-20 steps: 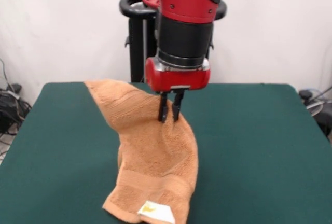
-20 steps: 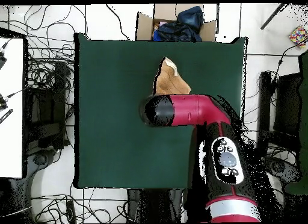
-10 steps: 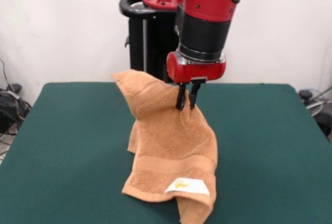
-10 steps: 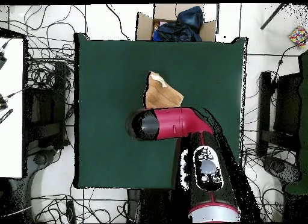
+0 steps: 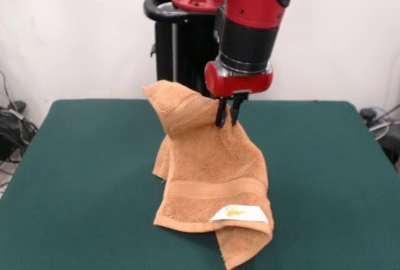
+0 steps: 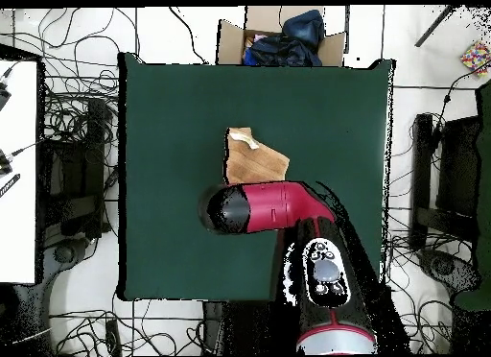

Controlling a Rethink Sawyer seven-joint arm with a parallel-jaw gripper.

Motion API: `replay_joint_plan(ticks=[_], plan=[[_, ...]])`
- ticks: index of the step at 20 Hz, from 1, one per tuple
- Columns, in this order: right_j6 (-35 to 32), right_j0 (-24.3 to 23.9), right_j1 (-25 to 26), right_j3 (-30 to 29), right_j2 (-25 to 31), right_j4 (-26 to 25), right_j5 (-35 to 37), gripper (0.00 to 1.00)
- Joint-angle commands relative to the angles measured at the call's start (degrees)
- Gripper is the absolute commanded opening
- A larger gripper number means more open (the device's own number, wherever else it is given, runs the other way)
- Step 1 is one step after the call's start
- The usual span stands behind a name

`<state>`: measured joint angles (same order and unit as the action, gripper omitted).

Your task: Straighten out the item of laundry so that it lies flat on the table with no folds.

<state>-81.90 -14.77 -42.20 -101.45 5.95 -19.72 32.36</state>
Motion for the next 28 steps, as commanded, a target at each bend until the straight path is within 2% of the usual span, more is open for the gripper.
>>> replay_joint_plan(ticks=[1,7,13,18,23,28], plan=[[-12.18,1.34,0.06,-2.69,-2.51,0.45,-2.65,0.0],[-10.98,1.43,0.49,-4.95,-2.21,-0.66,-4.23,0.0],[-11.2,4.57,4.88,-8.11,-3.96,-4.27,-7.57,0.0],[-8.47,3.23,1.88,-13.23,-0.63,-2.17,-9.09,0.0],[-9.36,4.96,0.5,-14.47,0.41,0.21,-8.46,0.0],[-7.97,4.33,0.02,-16.92,0.59,-1.16,-10.47,0.0]])
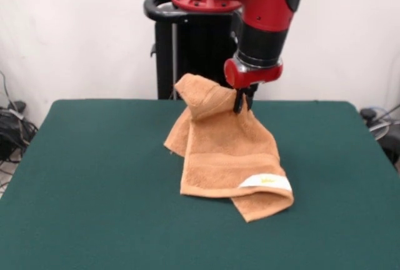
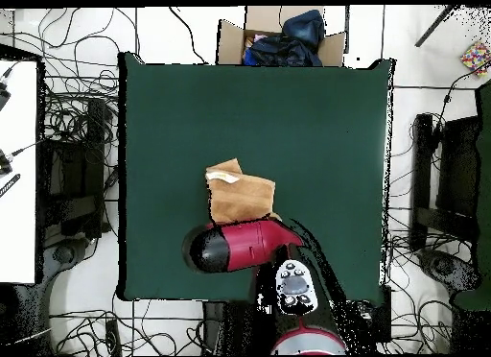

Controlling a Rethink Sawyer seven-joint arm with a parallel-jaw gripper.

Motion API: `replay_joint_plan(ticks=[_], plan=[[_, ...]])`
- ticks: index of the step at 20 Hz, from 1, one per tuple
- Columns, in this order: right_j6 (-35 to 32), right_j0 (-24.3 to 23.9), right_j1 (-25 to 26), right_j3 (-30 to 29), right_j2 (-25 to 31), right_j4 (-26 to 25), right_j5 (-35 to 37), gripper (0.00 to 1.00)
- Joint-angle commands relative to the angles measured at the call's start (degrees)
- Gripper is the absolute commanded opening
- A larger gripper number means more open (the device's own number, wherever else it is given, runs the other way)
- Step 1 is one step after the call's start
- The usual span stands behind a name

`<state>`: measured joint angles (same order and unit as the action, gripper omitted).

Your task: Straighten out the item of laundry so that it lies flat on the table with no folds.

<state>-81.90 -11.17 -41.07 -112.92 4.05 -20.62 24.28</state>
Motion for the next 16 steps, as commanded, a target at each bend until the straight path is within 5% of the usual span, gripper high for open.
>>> replay_joint_plan(ticks=[1,6,7,16], plan=[[-7.92,0.71,-0.88,-5.55,2.33,-0.69,-3.16,0.0],[-9.51,1.76,-0.22,-4.33,1.28,-0.08,-3.73,0.0],[-9.78,2.19,-0.15,-3.98,0.91,-0.34,-4.47,1.0],[-7.51,1.88,1.08,-2.56,1.57,-0.07,0.05,1.0]])
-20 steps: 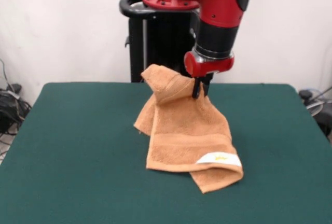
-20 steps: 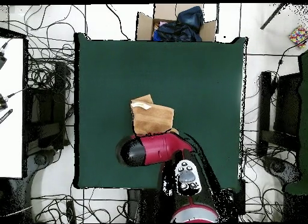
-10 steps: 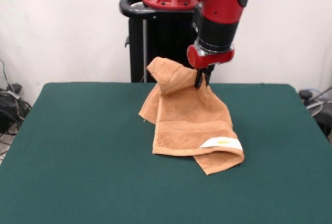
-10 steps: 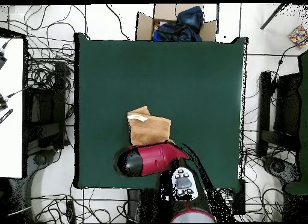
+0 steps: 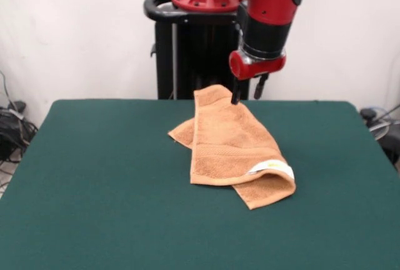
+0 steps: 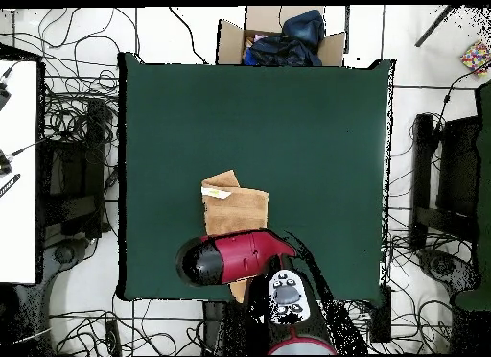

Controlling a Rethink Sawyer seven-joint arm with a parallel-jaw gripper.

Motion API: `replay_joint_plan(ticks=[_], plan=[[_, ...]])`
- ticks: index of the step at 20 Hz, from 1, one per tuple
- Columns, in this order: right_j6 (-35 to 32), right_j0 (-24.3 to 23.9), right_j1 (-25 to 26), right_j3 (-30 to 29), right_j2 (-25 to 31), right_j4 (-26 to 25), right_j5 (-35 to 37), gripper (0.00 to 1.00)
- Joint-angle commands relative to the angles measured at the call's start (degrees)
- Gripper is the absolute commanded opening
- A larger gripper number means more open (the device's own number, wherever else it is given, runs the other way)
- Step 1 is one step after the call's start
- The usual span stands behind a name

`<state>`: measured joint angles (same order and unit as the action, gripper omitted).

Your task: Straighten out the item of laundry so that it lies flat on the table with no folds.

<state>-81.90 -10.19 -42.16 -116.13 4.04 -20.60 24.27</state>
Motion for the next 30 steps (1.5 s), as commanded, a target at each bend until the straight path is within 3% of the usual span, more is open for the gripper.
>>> replay_joint_plan(ticks=[1,8,14,20,30], plan=[[-7.48,0.97,2.16,0.65,1.56,-0.13,0.09,1.0],[-5.88,-0.87,1.26,0.69,2.65,0.2,0.79,1.0],[3.64,-12.84,-4.44,1.04,9.93,2.51,5.67,1.0],[8.42,-20.37,-1.23,6.39,15.63,-1.14,6.07,1.0],[9.07,-23.79,-0.56,10.59,19.19,-2.59,11.73,1.0]])
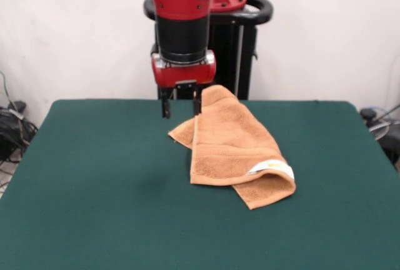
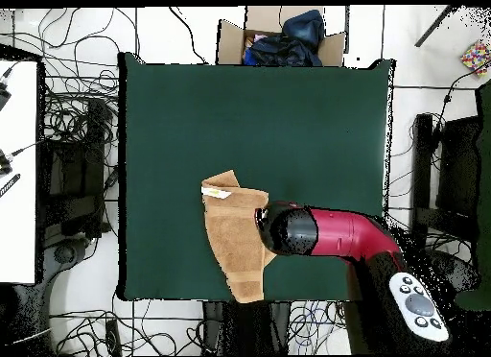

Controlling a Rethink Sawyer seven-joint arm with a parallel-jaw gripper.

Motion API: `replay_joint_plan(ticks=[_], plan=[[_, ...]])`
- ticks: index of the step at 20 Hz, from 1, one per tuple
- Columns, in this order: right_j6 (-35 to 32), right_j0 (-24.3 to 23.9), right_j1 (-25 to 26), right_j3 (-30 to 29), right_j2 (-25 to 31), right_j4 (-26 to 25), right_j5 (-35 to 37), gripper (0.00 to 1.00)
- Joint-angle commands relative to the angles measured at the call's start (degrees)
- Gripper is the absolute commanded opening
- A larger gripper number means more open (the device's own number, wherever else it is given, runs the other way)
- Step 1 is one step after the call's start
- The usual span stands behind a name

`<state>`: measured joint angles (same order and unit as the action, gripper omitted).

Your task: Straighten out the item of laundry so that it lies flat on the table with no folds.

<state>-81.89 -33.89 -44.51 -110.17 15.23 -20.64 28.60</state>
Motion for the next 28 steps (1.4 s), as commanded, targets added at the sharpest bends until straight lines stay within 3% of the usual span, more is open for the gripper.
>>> replay_joint_plan(ticks=[1,18,28], plan=[[8.83,-0.02,1.93,4.83,8.02,-2.83,7.51,1.0],[8.71,-0.41,3.73,9.93,9.63,-3.92,12.45,1.0],[6.83,0.22,9.27,12.75,8.72,-7.81,9.19,1.0]])
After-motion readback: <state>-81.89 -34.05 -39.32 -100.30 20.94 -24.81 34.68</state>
